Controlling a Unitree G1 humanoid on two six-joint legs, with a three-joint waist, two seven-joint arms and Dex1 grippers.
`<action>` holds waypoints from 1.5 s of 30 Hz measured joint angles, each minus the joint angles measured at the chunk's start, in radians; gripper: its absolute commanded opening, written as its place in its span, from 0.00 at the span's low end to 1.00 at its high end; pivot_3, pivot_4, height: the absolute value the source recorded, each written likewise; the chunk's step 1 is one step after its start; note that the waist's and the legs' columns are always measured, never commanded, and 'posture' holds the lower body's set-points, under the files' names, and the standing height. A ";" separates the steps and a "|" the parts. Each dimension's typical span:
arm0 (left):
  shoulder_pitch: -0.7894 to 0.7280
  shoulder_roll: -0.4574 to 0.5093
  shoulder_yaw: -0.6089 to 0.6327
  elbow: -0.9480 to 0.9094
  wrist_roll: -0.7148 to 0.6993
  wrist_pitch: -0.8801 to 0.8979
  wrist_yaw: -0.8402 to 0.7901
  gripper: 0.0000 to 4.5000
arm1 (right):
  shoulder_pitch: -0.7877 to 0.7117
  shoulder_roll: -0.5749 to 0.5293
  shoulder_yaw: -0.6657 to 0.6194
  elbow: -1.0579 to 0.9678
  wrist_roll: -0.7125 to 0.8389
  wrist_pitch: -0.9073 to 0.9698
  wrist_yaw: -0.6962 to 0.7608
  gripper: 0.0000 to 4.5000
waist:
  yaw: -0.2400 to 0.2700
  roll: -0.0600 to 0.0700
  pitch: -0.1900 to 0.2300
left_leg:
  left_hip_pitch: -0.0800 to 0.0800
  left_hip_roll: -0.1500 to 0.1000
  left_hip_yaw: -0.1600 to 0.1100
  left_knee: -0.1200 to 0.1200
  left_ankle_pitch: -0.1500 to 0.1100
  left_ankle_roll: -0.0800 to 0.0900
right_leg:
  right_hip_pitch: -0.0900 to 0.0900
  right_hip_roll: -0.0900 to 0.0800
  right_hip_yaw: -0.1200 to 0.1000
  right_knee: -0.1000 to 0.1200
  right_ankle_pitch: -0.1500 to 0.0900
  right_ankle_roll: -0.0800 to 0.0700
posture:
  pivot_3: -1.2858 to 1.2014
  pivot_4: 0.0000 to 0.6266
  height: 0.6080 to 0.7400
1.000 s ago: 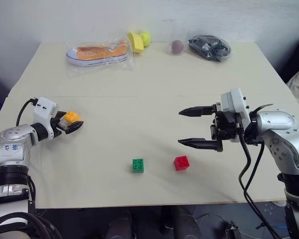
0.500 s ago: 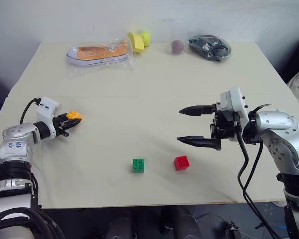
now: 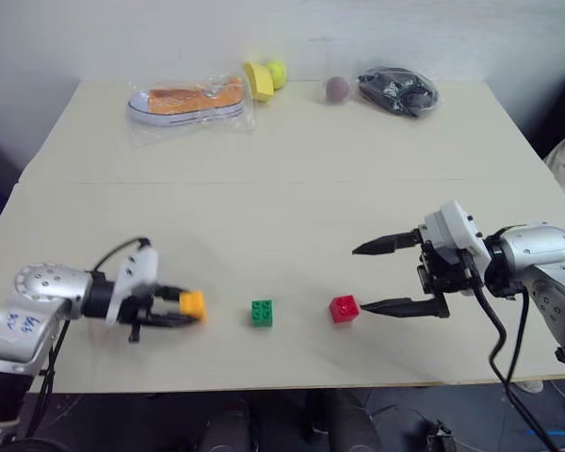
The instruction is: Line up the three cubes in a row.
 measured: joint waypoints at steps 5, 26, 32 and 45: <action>-0.014 0.009 -0.049 0.033 0.070 -0.136 -0.040 0.33 | 0.020 -0.005 -0.019 -0.009 0.007 0.002 -0.003 1.00 | -0.001 0.000 0.000 | 0.000 0.000 0.000 -0.001 0.000 0.000 | 0.000 0.000 0.000 0.000 0.000 0.000 | 0.52 0.24 1.00; -0.113 -0.040 -0.062 0.225 0.111 -0.276 -0.037 0.62 | 0.030 -0.005 -0.043 -0.026 0.016 0.017 -0.021 1.00 | -0.001 0.000 0.000 | 0.000 0.000 0.000 0.000 0.000 0.001 | 0.000 0.000 -0.001 0.000 0.000 0.000 | 0.52 0.24 1.00; -0.108 -0.027 -0.061 0.226 0.110 -0.270 -0.054 0.99 | 0.041 -0.007 -0.043 -0.008 -0.007 -0.003 -0.006 1.00 | -0.001 0.000 0.000 | 0.000 0.000 0.000 0.000 0.000 0.001 | 0.000 0.000 -0.001 0.000 0.000 0.000 | 0.52 0.24 1.00; 0.040 0.287 0.323 0.075 -0.148 0.068 -0.186 0.99 | 0.143 -0.164 -0.106 0.223 -0.103 -0.225 0.213 1.00 | -0.003 0.001 0.001 | 0.000 0.000 0.000 0.000 0.000 0.001 | 0.000 0.000 0.000 0.000 0.000 0.000 | 0.52 0.24 1.00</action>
